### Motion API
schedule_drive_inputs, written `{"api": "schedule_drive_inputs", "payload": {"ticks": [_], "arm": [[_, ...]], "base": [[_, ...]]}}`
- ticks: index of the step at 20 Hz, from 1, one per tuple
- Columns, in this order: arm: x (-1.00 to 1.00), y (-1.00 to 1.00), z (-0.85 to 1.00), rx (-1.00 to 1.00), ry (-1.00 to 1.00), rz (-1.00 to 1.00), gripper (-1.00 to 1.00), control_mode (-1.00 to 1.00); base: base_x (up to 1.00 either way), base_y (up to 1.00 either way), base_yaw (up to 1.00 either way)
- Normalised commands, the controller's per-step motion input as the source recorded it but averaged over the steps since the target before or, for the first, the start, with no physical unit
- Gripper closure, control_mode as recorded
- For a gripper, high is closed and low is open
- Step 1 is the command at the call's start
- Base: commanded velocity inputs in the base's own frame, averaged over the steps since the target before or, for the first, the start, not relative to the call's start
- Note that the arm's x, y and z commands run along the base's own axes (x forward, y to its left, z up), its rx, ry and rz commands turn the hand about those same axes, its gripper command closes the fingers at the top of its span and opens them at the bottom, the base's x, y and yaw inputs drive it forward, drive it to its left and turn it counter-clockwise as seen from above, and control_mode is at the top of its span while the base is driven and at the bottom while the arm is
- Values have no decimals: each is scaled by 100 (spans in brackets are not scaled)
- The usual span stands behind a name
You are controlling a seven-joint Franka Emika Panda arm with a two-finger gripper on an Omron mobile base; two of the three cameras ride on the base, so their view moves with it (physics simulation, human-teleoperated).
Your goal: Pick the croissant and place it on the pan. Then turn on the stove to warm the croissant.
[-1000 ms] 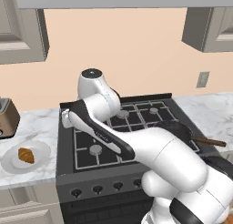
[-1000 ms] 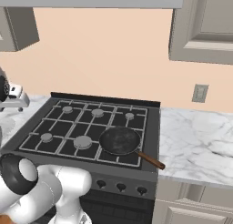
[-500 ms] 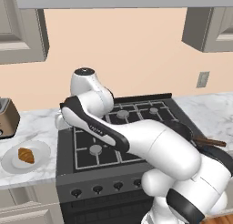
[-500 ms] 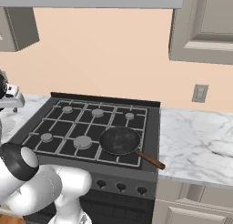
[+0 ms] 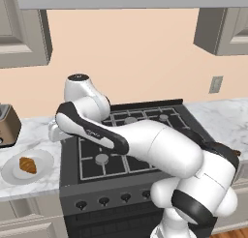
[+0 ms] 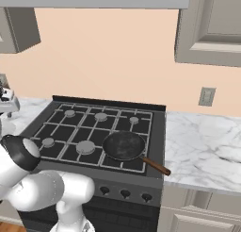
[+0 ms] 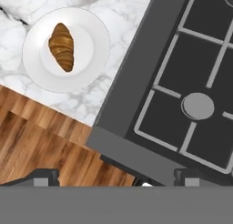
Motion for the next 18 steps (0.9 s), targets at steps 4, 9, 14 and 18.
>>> {"api": "schedule_drive_inputs", "payload": {"ticks": [4, 9, 14, 18], "arm": [[0, 24, -21, 0, 0, 5, -100, -100], [0, 18, -19, 0, 0, 2, -100, -100], [0, 20, -18, 0, 0, 0, -100, -100], [0, 23, -18, 0, 0, 0, -100, -100]], "base": [[0, 0, 0], [0, 0, 0], [0, 0, 0], [0, 0, 0]]}}
